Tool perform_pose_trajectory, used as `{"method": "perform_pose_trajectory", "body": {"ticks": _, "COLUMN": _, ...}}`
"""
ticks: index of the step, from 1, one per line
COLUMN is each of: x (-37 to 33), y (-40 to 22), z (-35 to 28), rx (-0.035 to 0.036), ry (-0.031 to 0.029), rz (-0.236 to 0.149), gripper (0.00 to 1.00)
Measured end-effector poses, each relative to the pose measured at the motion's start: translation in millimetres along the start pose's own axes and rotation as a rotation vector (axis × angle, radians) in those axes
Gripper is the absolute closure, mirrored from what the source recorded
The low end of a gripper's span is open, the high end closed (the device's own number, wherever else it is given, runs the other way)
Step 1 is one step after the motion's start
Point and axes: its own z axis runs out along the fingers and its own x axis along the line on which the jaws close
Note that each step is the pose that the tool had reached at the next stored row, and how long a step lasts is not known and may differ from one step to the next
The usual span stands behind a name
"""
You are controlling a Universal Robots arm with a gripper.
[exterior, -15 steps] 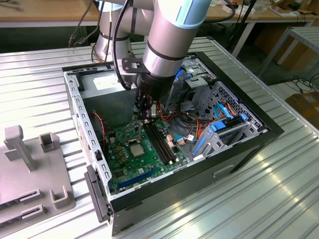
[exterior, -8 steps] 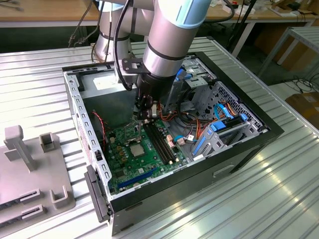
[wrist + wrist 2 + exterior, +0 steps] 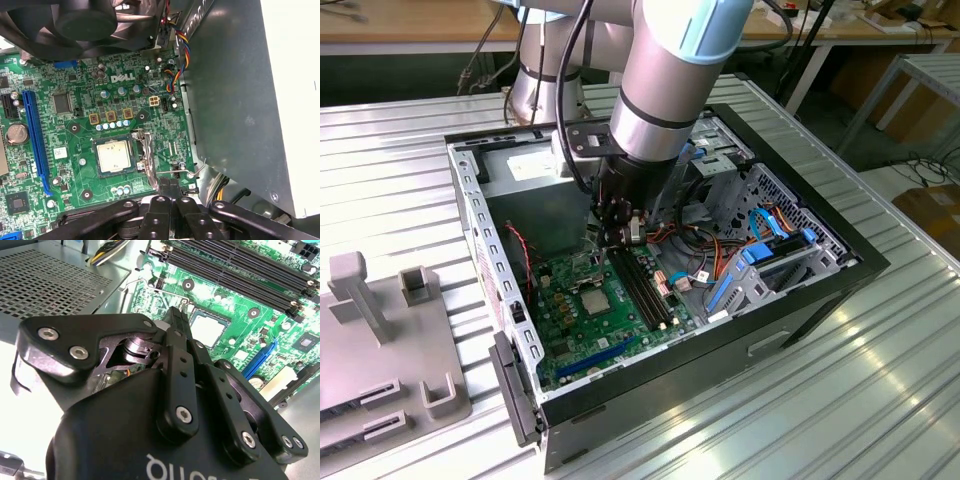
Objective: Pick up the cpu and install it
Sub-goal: 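Close the cpu cover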
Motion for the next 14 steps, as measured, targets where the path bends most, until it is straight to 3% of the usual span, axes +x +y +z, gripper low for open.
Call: {"method": "perform_pose_trajectory", "body": {"ticks": 14, "x": 6.2, "y": -1.1, "z": -0.5, "rx": -0.0001, "ry": 0.0, "rz": 0.0, "gripper": 0.89}}
